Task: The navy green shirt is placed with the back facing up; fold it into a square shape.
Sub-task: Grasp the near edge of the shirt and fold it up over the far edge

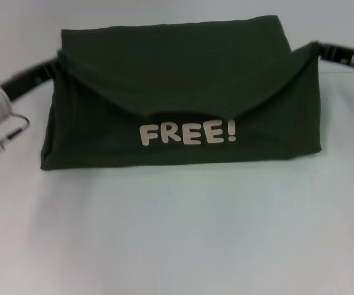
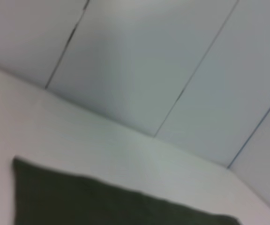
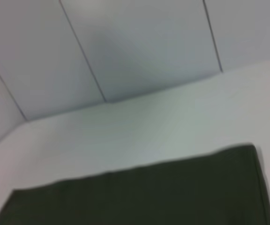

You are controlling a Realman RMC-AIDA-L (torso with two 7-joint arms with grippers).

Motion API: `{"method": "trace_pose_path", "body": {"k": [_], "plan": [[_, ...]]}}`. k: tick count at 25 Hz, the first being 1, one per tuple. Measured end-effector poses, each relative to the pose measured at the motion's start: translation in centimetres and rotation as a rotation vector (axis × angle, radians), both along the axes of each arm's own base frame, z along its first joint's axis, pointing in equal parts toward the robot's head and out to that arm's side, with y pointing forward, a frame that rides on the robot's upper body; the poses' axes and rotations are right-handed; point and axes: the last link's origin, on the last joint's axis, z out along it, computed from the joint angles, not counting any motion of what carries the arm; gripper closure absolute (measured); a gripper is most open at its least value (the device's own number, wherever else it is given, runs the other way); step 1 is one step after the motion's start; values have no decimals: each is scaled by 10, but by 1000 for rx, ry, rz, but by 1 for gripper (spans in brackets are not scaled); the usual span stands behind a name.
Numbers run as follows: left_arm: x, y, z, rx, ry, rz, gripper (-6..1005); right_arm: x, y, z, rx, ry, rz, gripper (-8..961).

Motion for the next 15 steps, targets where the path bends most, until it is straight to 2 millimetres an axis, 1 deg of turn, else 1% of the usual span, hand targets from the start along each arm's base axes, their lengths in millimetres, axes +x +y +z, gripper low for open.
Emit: {"method": "trace_pose_path", "body": {"k": [2, 3, 4, 5, 9, 15], "plan": [[-3, -5, -13, 7, 11, 24, 958, 4, -4, -12, -1, -9, -15, 928], [-5, -8, -25, 10, 22, 47, 958, 8, -8, -23, 3, -17, -32, 928], [-5, -8, -25, 10, 22, 47, 958, 8, -8, -23, 3, -17, -32, 928], [-6, -11, -32, 9, 27, 57, 958, 10, -10, -27, 3, -19, -38, 928], [-8, -14, -40, 3, 28, 64, 958, 16, -16, -36, 6, -26, -61, 928], [-9, -17, -43, -5, 30, 64, 959, 19, -21, -44, -7, -28, -68, 929]]}}
